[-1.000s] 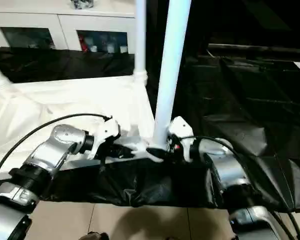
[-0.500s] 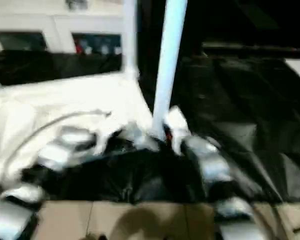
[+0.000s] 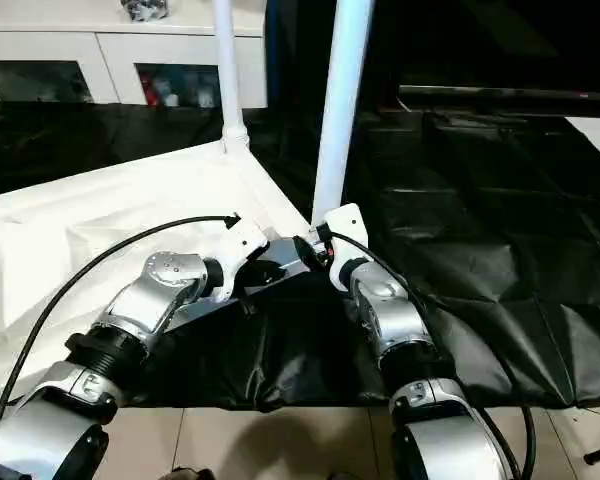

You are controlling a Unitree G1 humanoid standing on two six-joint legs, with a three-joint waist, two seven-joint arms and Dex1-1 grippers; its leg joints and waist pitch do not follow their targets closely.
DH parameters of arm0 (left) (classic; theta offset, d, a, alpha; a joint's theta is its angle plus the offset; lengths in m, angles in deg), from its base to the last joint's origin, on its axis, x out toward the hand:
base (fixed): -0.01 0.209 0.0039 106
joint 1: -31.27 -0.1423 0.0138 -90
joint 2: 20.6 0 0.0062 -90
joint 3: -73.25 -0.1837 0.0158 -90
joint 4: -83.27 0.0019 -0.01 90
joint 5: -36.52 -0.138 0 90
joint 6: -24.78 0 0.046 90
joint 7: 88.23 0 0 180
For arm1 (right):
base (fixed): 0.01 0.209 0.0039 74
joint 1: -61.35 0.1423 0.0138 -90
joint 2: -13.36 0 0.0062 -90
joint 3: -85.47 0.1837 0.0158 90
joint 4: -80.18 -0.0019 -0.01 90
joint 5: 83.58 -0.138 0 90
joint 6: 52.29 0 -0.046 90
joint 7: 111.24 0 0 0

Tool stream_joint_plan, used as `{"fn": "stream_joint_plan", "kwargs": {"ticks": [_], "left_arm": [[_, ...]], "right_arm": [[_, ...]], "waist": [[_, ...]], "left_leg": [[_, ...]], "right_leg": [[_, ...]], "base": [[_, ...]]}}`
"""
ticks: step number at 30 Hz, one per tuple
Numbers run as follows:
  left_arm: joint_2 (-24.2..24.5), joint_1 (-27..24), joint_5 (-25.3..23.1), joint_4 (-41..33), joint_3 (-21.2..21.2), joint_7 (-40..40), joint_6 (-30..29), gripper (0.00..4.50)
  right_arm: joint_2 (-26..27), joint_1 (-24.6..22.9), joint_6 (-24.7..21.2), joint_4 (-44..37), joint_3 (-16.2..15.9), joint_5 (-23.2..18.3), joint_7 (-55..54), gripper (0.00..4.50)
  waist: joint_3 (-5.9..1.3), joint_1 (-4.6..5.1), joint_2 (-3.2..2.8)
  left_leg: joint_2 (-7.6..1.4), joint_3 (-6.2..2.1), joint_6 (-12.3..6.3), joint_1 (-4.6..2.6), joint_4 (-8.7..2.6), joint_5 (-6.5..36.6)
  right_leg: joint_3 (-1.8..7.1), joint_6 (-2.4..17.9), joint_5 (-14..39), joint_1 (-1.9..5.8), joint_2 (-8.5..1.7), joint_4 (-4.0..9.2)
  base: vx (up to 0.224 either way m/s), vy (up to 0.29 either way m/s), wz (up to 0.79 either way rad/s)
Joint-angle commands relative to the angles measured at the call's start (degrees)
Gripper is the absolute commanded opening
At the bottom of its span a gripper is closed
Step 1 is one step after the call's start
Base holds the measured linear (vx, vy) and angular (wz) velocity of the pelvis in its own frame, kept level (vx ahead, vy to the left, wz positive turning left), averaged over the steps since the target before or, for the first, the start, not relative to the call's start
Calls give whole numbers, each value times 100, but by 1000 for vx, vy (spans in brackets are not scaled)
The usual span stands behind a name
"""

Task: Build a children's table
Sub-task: Rotate leg to tighten

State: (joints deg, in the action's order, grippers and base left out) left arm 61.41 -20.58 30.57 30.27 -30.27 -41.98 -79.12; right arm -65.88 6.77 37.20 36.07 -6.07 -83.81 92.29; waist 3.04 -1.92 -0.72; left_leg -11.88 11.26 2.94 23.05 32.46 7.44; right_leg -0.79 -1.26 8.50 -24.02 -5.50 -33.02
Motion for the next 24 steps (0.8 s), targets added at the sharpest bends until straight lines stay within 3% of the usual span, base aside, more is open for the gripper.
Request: {"fn": "stream_joint_plan", "kwargs": {"ticks": [1,10,14,17,18,22,24], "left_arm": [[-122,-15,367,-436,-191,605,420,0],[260,-79,509,-491,-373,1710,695,0],[420,-28,512,-458,-369,2025,723,0],[522,-31,527,-466,-391,2241,716,0],[541,-28,521,-453,-391,2257,735,0],[620,-29,518,-423,-427,2397,755,0],[647,-38,520,-434,-442,2484,738,0]], "right_arm": [[33,-52,200,25,-367,61,510,386],[-509,-265,380,-329,-488,-74,1747,386],[-836,-623,143,-990,-785,-313,2865,386],[-1041,-829,5,-1350,-962,-385,3383,386],[-1089,-872,-6,-1416,-1004,-384,3487,358],[-1255,-994,-82,-1625,-1142,-393,3786,346],[-1294,-1027,-167,-1732,-1166,-415,3867,311]], "waist": [[-413,-12,29],[-426,-14,-1],[-420,-114,-8],[-423,-169,-8],[-412,-178,-15],[-395,-188,-2],[-390,-189,-5]], "left_leg": [[-34,-39,-35,-169,-362,2353],[-43,-25,-119,-175,-358,2233],[-66,-2,-215,-193,-350,2141],[-77,-3,-189,-195,-354,2116],[-82,-1,-171,-195,-362,2172],[-70,-22,-49,-202,-380,2413],[-69,-31,-17,-207,-385,2468]], "right_leg": [[5,956,2113,170,-111,441],[7,1184,1595,223,-82,377],[8,1205,1543,234,-70,372],[5,1219,1545,231,-75,354],[10,1225,1609,215,-82,360],[11,1111,2067,197,-99,398],[14,1068,2167,186,-104,407]], "base": [[0,0,0],[0,0,0],[0,0,0],[0,0,0],[0,0,0],[0,0,0],[0,0,0]]}}
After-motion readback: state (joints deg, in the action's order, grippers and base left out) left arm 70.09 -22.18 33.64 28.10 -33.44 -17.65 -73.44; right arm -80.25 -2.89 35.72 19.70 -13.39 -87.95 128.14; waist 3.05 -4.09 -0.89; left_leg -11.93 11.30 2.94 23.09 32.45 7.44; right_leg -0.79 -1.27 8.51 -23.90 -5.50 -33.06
